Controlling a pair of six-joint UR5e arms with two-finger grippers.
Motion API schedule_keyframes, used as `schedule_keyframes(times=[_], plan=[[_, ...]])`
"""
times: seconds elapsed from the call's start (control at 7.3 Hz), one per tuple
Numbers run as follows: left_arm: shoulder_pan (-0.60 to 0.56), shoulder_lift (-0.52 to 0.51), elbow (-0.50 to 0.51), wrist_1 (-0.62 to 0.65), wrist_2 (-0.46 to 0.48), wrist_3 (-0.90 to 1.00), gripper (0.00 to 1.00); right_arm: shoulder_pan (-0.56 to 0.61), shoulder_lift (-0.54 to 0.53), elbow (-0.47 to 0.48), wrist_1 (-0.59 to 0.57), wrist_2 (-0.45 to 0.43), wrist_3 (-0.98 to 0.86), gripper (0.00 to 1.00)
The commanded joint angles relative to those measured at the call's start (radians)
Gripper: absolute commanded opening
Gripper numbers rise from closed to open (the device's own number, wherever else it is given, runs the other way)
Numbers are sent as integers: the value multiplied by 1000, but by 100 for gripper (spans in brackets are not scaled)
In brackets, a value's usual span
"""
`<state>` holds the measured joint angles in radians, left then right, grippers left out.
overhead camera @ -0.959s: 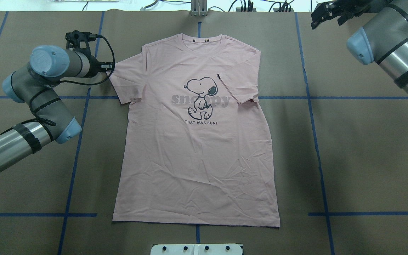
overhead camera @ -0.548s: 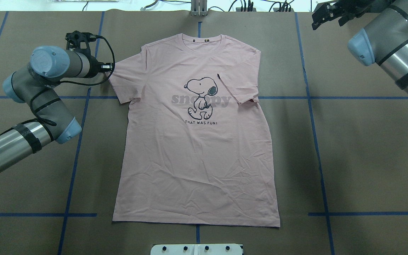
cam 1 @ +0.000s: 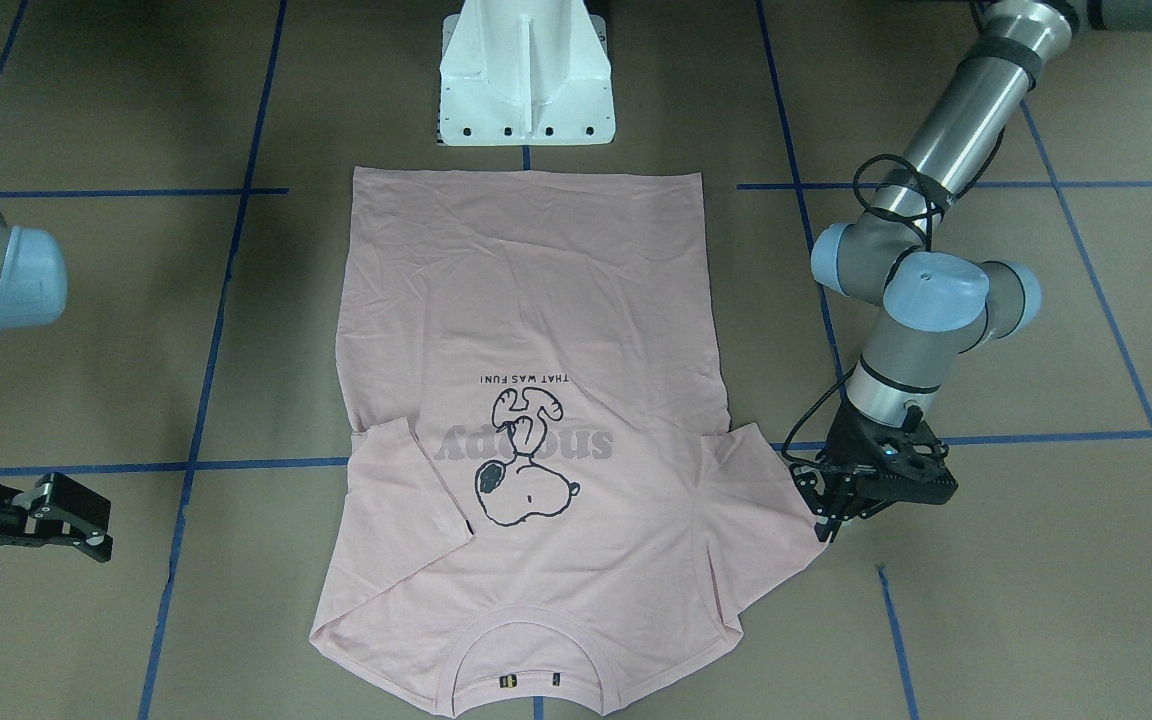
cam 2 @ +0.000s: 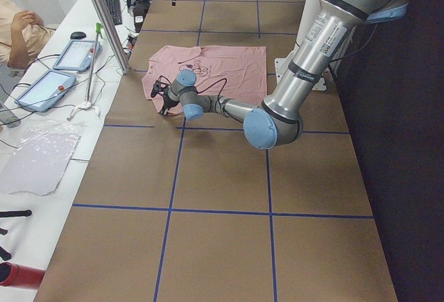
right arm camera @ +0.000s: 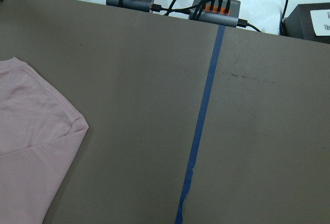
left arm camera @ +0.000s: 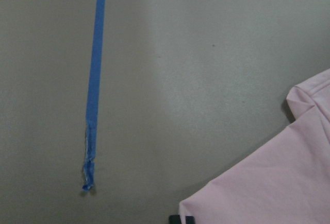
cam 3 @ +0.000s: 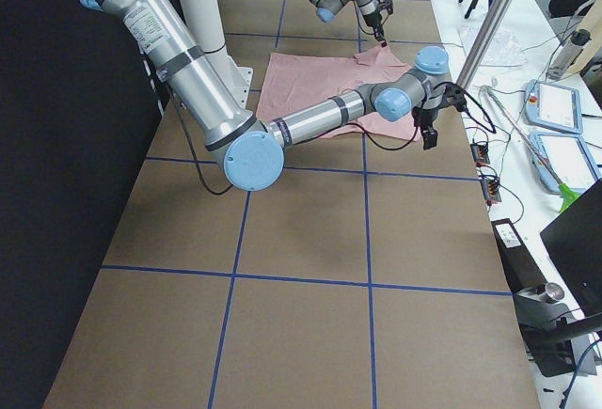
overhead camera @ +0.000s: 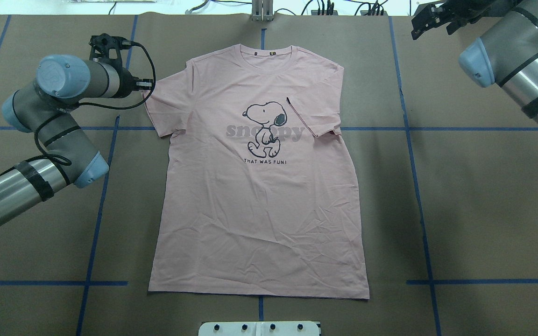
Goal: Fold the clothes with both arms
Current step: 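Raise the right arm away while the left arm moves in beside the shirt, then lower both grippers onto the shirt's sides and slide toward the robot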
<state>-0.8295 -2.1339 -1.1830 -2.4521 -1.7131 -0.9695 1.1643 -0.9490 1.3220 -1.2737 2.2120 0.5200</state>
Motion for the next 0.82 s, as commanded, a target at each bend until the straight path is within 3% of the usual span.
schedule_keyframes(times=[0.0, 0.27, 0.55, 0.69], plan=[[1, -6, -134, 155, -2, -7, 0, 0, -2, 3, 0, 0, 0, 100], [26, -50, -243, 383, -2, -87, 0, -2, -2, 3, -1, 0, 2, 100], [69, -134, -227, 485, 4, -130, 0, -3, -2, 3, -1, 0, 3, 100], [79, -202, -154, 496, 6, -165, 0, -5, -1, 3, -1, 0, 5, 100]])
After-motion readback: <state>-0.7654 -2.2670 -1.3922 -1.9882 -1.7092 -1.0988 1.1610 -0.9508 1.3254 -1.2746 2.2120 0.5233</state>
